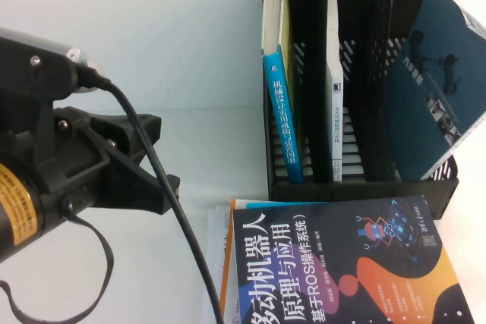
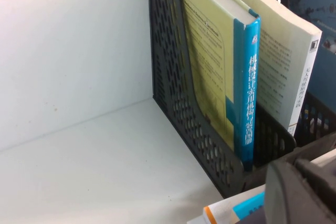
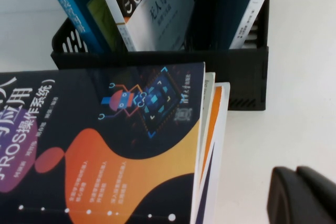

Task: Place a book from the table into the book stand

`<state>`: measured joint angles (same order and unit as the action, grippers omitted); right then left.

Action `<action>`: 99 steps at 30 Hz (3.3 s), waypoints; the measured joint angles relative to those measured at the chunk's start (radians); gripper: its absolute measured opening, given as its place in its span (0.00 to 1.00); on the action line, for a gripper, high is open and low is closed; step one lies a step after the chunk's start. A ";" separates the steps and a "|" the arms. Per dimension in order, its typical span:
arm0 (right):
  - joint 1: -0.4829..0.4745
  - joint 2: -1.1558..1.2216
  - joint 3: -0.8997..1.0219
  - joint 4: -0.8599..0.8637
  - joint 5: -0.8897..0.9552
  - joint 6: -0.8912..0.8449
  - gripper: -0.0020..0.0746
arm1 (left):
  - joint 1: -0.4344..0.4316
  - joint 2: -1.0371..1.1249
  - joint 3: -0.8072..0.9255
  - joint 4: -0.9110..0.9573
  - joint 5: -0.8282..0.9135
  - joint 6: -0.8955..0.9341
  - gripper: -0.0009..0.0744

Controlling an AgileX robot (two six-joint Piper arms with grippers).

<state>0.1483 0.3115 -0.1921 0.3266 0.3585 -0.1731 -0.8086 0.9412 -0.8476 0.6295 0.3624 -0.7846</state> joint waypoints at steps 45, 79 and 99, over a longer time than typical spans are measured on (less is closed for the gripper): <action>0.000 0.000 0.001 0.001 0.000 0.000 0.02 | 0.659 -0.950 0.869 -0.531 -0.221 0.376 0.01; 0.000 0.000 0.001 0.005 0.000 0.000 0.02 | 0.675 -0.952 0.867 -0.550 -0.050 0.527 0.01; -0.025 -0.070 0.087 -0.006 -0.134 -0.002 0.02 | 0.675 -0.952 0.865 -0.550 -0.043 0.527 0.01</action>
<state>0.1233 0.2415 -0.1048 0.3208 0.2241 -0.1753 -0.1331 -0.0106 0.0179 0.0792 0.3197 -0.2579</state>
